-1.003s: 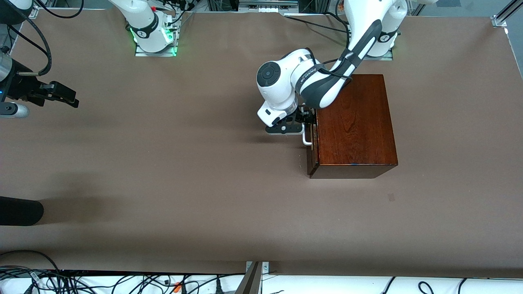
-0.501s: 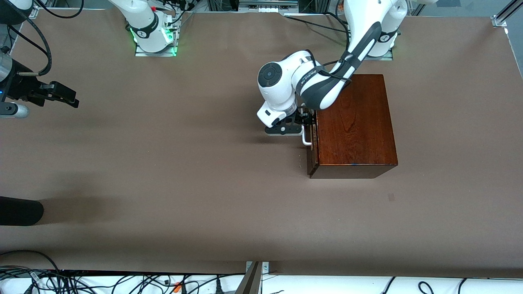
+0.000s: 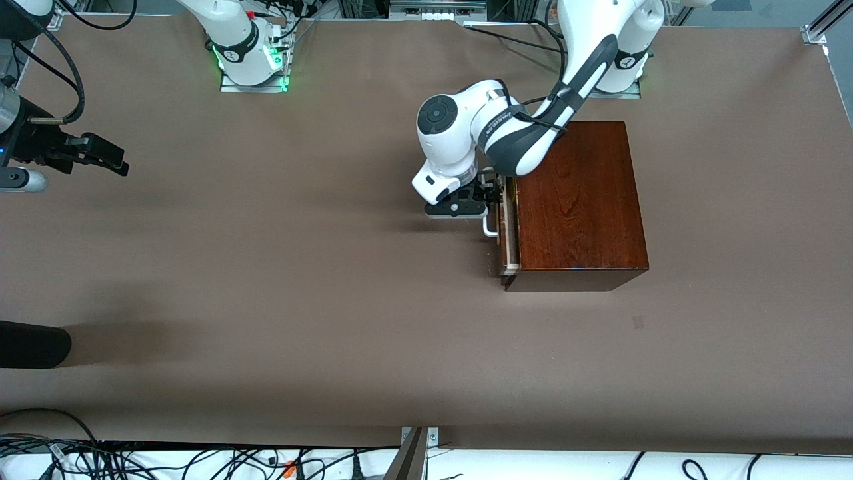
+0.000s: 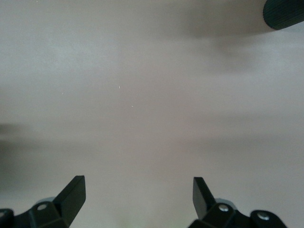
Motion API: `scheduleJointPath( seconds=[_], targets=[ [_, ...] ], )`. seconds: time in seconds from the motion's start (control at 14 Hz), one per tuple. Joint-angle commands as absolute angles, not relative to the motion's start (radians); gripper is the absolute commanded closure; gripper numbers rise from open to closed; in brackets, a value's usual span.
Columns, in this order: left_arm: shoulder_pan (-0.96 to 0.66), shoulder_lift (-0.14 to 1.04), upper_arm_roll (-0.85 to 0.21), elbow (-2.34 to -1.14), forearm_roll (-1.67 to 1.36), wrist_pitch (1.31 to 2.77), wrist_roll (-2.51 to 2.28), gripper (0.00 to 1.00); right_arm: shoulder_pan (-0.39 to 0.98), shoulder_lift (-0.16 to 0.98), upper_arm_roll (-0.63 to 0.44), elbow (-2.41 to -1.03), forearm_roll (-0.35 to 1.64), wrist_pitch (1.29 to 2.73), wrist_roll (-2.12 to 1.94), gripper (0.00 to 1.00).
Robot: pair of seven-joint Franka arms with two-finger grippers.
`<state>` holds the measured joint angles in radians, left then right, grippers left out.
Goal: Open drawer, take yellow block, close drawer
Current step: 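Pull the drawer handle outward with the left gripper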
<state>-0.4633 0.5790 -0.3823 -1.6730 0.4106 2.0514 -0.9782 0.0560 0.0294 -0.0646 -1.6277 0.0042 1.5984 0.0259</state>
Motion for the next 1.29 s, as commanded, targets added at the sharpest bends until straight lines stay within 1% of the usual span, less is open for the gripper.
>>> scheduleJointPath(
  seconds=[0.0,0.36,0.5,0.72,1.22],
  targets=[
    [-0.489,0.595,-0.388,-1.631,0.356,2.071,-0.996,0.00,0.054,0.023,-0.058,-1.626,0.002,1.591,0.029,0.00],
    [-0.514,0.638,-0.388,-1.565,0.328,2.071,-0.996,0.00,0.054,0.023,-0.058,-1.626,0.002,1.589,0.028,0.00],
    [-0.525,0.649,-0.388,-1.559,0.328,2.072,-0.996,0.00,0.054,0.023,-0.058,-1.626,0.002,1.591,0.028,0.00],
    [-0.525,0.652,-0.388,-1.560,0.327,2.126,-0.997,0.00,0.054,0.023,-0.058,-1.626,0.002,1.591,0.028,0.00],
    [-0.535,0.661,-0.388,-1.539,0.313,2.126,-0.997,0.00,0.054,0.023,-0.058,-1.626,0.002,1.591,0.029,0.00]
  ],
)
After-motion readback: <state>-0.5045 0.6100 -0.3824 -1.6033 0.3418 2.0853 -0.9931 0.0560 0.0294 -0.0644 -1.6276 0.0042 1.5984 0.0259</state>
